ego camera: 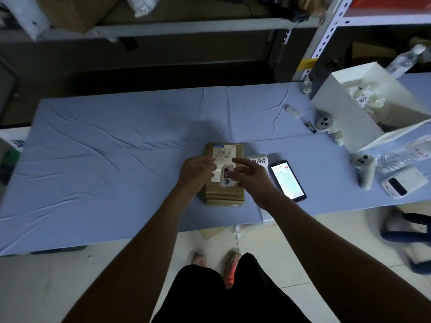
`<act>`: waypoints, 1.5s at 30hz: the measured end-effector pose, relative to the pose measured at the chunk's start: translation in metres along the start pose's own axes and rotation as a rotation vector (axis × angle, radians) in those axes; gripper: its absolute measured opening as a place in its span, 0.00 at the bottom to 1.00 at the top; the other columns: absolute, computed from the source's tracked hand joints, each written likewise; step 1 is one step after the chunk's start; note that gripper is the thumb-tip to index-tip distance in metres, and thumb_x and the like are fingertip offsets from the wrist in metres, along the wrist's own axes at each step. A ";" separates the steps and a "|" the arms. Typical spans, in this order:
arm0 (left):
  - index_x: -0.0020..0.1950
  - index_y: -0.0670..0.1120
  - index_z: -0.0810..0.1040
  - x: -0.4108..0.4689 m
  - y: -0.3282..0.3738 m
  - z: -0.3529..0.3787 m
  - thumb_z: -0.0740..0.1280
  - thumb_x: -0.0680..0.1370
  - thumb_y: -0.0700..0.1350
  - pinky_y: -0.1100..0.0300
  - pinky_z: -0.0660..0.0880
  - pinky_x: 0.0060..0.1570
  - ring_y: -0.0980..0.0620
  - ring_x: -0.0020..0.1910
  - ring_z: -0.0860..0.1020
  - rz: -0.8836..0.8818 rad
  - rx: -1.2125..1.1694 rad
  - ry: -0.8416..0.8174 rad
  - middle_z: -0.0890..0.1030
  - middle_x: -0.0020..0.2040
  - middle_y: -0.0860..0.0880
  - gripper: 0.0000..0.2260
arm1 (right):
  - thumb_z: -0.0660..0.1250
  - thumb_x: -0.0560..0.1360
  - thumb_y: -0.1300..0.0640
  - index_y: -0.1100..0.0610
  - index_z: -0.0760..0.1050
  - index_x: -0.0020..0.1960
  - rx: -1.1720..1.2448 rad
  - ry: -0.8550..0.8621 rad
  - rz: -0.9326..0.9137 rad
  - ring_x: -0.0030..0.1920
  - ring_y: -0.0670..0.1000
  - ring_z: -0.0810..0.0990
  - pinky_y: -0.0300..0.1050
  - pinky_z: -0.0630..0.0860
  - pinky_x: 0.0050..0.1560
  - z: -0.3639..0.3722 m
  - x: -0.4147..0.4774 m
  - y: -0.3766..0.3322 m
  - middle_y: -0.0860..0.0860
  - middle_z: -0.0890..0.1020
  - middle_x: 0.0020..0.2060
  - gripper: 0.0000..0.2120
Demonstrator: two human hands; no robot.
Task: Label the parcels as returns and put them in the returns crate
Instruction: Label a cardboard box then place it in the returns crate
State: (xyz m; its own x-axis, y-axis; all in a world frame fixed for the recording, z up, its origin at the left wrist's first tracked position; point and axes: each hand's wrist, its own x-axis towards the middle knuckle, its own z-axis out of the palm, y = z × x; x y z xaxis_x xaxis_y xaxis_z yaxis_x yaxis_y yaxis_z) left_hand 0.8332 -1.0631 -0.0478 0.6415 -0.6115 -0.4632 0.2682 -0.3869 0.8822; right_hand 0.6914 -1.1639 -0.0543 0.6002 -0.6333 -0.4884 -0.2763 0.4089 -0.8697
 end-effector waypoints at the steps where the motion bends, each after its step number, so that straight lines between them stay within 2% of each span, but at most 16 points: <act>1: 0.52 0.43 0.83 0.002 0.000 -0.001 0.74 0.74 0.39 0.66 0.77 0.35 0.53 0.36 0.84 0.005 0.035 -0.025 0.86 0.46 0.44 0.08 | 0.75 0.71 0.68 0.55 0.77 0.64 -0.049 -0.023 -0.011 0.41 0.51 0.82 0.40 0.75 0.38 0.001 0.000 0.000 0.57 0.82 0.44 0.23; 4: 0.51 0.45 0.85 0.004 -0.002 -0.006 0.80 0.69 0.41 0.67 0.78 0.43 0.55 0.43 0.84 0.035 0.178 -0.132 0.86 0.43 0.49 0.12 | 0.74 0.71 0.70 0.53 0.73 0.67 -0.121 -0.132 -0.003 0.41 0.49 0.84 0.37 0.78 0.39 0.001 0.000 -0.003 0.56 0.84 0.44 0.28; 7: 0.46 0.47 0.86 0.006 -0.005 -0.008 0.80 0.68 0.39 0.72 0.74 0.39 0.58 0.42 0.83 0.086 0.246 -0.145 0.85 0.41 0.52 0.09 | 0.75 0.70 0.71 0.52 0.71 0.68 -0.120 -0.151 0.048 0.47 0.53 0.85 0.42 0.81 0.46 -0.001 0.003 -0.003 0.57 0.86 0.48 0.31; 10: 0.42 0.49 0.86 0.007 -0.012 -0.005 0.78 0.70 0.38 0.71 0.76 0.40 0.55 0.43 0.84 0.088 0.221 -0.082 0.85 0.41 0.53 0.07 | 0.76 0.69 0.70 0.52 0.72 0.67 -0.059 -0.046 0.105 0.49 0.52 0.85 0.41 0.80 0.41 0.002 0.005 -0.001 0.56 0.86 0.49 0.30; 13: 0.40 0.49 0.85 0.007 -0.025 0.003 0.77 0.70 0.37 0.68 0.77 0.38 0.52 0.40 0.84 0.093 0.163 0.032 0.85 0.39 0.51 0.07 | 0.75 0.68 0.72 0.55 0.75 0.62 0.034 0.126 0.096 0.46 0.53 0.83 0.46 0.82 0.44 0.009 0.009 0.005 0.57 0.83 0.51 0.26; 17: 0.41 0.44 0.86 0.009 -0.049 0.009 0.76 0.72 0.37 0.66 0.77 0.36 0.51 0.37 0.83 0.083 0.168 0.236 0.84 0.36 0.50 0.03 | 0.75 0.67 0.71 0.54 0.77 0.56 -0.201 0.285 0.008 0.44 0.49 0.83 0.46 0.82 0.49 0.018 0.022 0.020 0.51 0.82 0.50 0.22; 20: 0.42 0.43 0.87 0.010 -0.059 0.010 0.76 0.72 0.38 0.66 0.75 0.37 0.54 0.35 0.82 0.086 0.200 0.270 0.85 0.37 0.49 0.01 | 0.77 0.65 0.65 0.54 0.80 0.55 -0.441 0.324 -0.060 0.44 0.49 0.82 0.44 0.80 0.49 0.022 0.026 0.026 0.48 0.82 0.44 0.20; 23: 0.42 0.43 0.87 0.014 -0.063 0.009 0.76 0.72 0.39 0.69 0.74 0.36 0.55 0.34 0.81 0.137 0.298 0.292 0.86 0.38 0.48 0.01 | 0.80 0.65 0.60 0.56 0.82 0.52 -0.717 0.265 -0.174 0.42 0.48 0.80 0.32 0.74 0.43 0.025 0.026 0.033 0.50 0.82 0.44 0.17; 25: 0.42 0.43 0.87 0.018 -0.067 0.007 0.76 0.72 0.40 0.63 0.78 0.39 0.53 0.36 0.81 0.183 0.378 0.293 0.86 0.39 0.48 0.01 | 0.80 0.66 0.58 0.58 0.82 0.49 -0.814 0.228 -0.234 0.47 0.48 0.79 0.25 0.69 0.40 0.028 0.025 0.043 0.51 0.81 0.50 0.13; 26: 0.43 0.44 0.86 0.020 -0.069 0.005 0.76 0.72 0.41 0.59 0.80 0.40 0.52 0.37 0.82 0.198 0.423 0.290 0.86 0.39 0.48 0.02 | 0.79 0.67 0.58 0.58 0.83 0.48 -0.850 0.218 -0.256 0.51 0.50 0.78 0.27 0.71 0.43 0.029 0.025 0.047 0.52 0.80 0.52 0.11; 28: 0.42 0.45 0.84 0.021 -0.073 -0.001 0.77 0.71 0.44 0.55 0.79 0.39 0.49 0.38 0.81 0.206 0.490 0.291 0.84 0.39 0.49 0.04 | 0.77 0.70 0.59 0.58 0.84 0.48 -0.907 0.204 -0.282 0.58 0.53 0.76 0.39 0.77 0.51 0.029 0.025 0.054 0.53 0.78 0.55 0.08; 30: 0.41 0.46 0.80 0.021 -0.074 -0.007 0.78 0.70 0.46 0.57 0.74 0.35 0.49 0.36 0.78 0.242 0.517 0.309 0.80 0.36 0.50 0.08 | 0.74 0.74 0.57 0.56 0.85 0.51 -0.967 0.185 -0.285 0.59 0.54 0.73 0.47 0.78 0.55 0.030 0.025 0.058 0.52 0.76 0.56 0.07; 32: 0.45 0.45 0.80 0.023 -0.075 -0.012 0.78 0.69 0.46 0.58 0.71 0.35 0.50 0.37 0.76 0.299 0.562 0.314 0.78 0.38 0.50 0.10 | 0.72 0.76 0.55 0.53 0.85 0.54 -1.033 0.157 -0.304 0.59 0.54 0.72 0.52 0.77 0.56 0.031 0.026 0.059 0.51 0.74 0.56 0.08; 36: 0.50 0.45 0.84 0.023 -0.081 -0.009 0.76 0.72 0.44 0.55 0.77 0.40 0.48 0.41 0.79 0.393 0.594 0.177 0.77 0.45 0.47 0.08 | 0.68 0.78 0.53 0.49 0.84 0.57 -1.095 0.140 -0.365 0.58 0.55 0.71 0.56 0.75 0.55 0.035 0.022 0.063 0.52 0.72 0.54 0.10; 43: 0.49 0.41 0.86 0.017 -0.095 -0.013 0.76 0.73 0.40 0.59 0.79 0.42 0.50 0.40 0.83 0.393 0.435 0.226 0.84 0.44 0.46 0.06 | 0.68 0.76 0.44 0.42 0.82 0.58 -1.199 0.266 -0.309 0.62 0.55 0.66 0.52 0.66 0.60 0.031 0.015 0.068 0.50 0.70 0.63 0.12; 45: 0.51 0.41 0.86 0.015 -0.099 -0.012 0.75 0.75 0.41 0.66 0.78 0.43 0.51 0.43 0.83 0.376 0.407 0.211 0.84 0.46 0.47 0.07 | 0.69 0.76 0.45 0.42 0.82 0.57 -1.147 0.327 -0.299 0.64 0.57 0.64 0.53 0.67 0.60 0.030 0.012 0.071 0.51 0.69 0.67 0.11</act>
State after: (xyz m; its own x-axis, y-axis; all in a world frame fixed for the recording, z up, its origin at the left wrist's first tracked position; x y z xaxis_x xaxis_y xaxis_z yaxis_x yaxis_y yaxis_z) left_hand 0.8249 -1.0253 -0.1411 0.7792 -0.6237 -0.0619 -0.2753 -0.4293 0.8602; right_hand 0.7012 -1.1231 -0.1197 0.5824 -0.8053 -0.1109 -0.7592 -0.4900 -0.4284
